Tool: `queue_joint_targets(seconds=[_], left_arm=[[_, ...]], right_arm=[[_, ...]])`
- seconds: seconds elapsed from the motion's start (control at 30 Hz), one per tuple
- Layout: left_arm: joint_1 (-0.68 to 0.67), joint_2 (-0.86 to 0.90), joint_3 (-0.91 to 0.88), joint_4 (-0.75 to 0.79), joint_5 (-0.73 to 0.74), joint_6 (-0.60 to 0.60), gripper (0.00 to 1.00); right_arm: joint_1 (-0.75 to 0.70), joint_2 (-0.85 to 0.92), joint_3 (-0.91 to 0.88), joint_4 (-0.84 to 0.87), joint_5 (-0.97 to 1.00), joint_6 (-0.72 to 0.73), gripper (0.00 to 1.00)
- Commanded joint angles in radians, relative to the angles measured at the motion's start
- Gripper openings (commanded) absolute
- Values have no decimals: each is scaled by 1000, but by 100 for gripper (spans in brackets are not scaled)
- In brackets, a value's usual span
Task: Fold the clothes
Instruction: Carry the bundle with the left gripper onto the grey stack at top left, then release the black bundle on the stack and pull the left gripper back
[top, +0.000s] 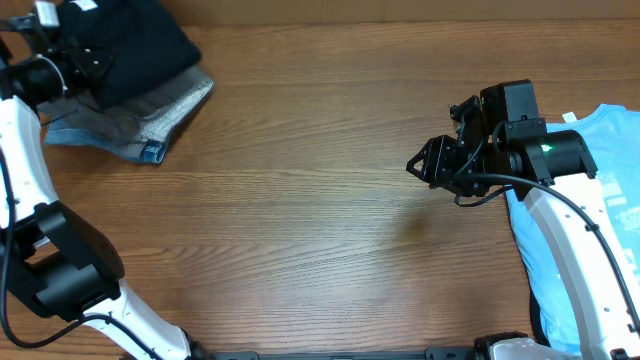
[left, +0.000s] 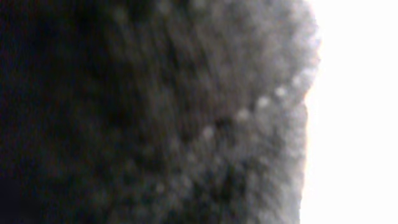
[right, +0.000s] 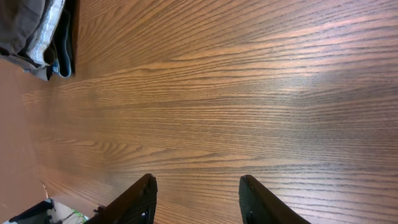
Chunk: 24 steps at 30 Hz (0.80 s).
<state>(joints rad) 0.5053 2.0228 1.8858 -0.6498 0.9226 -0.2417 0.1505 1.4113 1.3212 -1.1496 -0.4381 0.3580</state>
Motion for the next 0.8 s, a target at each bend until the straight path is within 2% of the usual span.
queue_joint_targets(seconds=[0.0, 0.2, 0.33, 0.37, 0.43, 0.5, 0.53, 0.63, 0.7, 0.77], left_arm=[[5, 60, 29, 66, -47, -70, 4], [13, 212, 29, 83, -92, -72, 4], [31, 246, 29, 78, -100, -55, 4], [35, 246, 29, 78, -112, -51, 8], [49, 237, 30, 79, -132, -51, 33], [71, 221, 32, 75, -134, -51, 51], [82, 212, 33, 70, -133, -51, 65], [119, 178, 40, 32, -132, -50, 70], [150, 142, 48, 0, -128, -48, 80], [175, 99, 49, -15, -109, -25, 85]], right_arm=[[0, -1, 10, -12, -1, -6, 46], [0, -1, 10, -29, -27, -6, 46], [0, -1, 10, -37, -27, -6, 46], [0, -1, 10, -38, -27, -6, 46], [0, -1, 10, -39, -27, -6, 46], [0, -1, 10, -38, -27, -6, 46], [0, -1, 10, -37, -27, -6, 46], [0, -1, 10, -37, -26, -6, 46], [0, -1, 10, -36, -27, -7, 46], [0, -1, 10, -35, -27, -6, 46]])
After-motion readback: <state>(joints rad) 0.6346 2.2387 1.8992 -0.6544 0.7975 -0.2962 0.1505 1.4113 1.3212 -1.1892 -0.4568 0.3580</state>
